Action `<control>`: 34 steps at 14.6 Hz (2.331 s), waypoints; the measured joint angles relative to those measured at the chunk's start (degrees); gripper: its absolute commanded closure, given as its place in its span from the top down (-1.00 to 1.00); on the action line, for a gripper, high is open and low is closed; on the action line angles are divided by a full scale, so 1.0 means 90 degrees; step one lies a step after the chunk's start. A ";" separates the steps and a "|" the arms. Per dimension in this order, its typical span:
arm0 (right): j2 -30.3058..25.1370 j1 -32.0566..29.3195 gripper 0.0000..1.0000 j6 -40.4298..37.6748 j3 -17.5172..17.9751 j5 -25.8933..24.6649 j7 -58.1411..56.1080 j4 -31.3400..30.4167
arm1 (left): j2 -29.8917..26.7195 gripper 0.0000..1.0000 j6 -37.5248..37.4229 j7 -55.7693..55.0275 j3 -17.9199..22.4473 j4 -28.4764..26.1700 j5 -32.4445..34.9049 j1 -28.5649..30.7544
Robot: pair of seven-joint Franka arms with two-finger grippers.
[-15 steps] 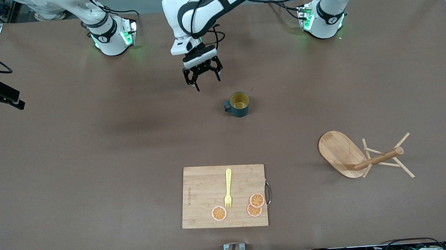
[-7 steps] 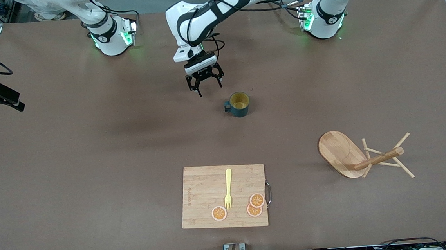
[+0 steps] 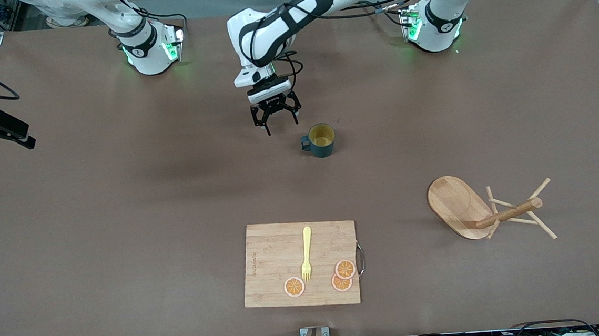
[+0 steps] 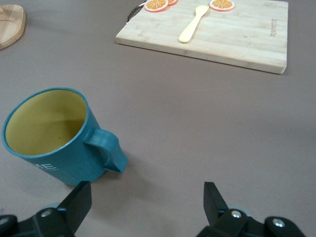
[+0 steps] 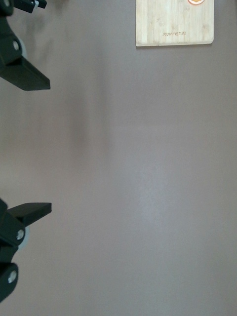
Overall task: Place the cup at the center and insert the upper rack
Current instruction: 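Lower the open left gripper toward the mug handle, then close the left gripper on the mug handle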
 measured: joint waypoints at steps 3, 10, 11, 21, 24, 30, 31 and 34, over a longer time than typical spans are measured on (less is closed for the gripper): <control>0.0000 -0.0007 1.00 0.0001 0.0000 0.0000 0.0000 0.0000 | 0.0003 1.00 0.0028 0.0000 0.0001 -0.0119 0.0051 -0.0007; 0.0000 -0.0130 1.00 0.0004 0.0221 0.0000 -0.0001 0.0000 | 0.0053 1.00 0.0030 -0.0663 0.0024 -0.0683 0.1172 -0.0057; 0.0000 -0.0132 1.00 0.0004 0.0222 0.0000 -0.0001 0.0000 | 0.0084 1.00 0.0030 -0.0767 0.0113 -0.0708 0.1285 -0.0113; 0.0000 -0.0177 1.00 0.0052 0.0222 0.0000 0.0001 0.0000 | 0.0212 1.00 0.0028 -0.1240 0.1675 -0.0710 0.1856 -0.1406; 0.0000 -0.0185 1.00 0.0069 0.0226 -0.0005 0.0000 0.0003 | 0.0347 1.00 0.0005 -0.1276 0.1695 -0.0682 0.2216 -0.1406; 0.0000 -0.0185 1.00 0.0134 0.0241 -0.0027 0.0000 0.0003 | 0.0594 0.97 -0.0030 -0.1318 0.1834 -0.0646 0.2588 -0.1421; 0.0000 -0.0186 1.00 0.0140 0.0242 -0.0027 0.0000 0.0003 | 0.0607 0.94 -0.0030 -0.1318 0.1857 -0.0640 0.2599 -0.1421; 0.0000 -0.0185 1.00 0.0140 0.0268 -0.0027 0.0000 0.0003 | 0.0635 0.69 -0.0030 -0.1319 0.1872 -0.0597 0.2609 -0.1422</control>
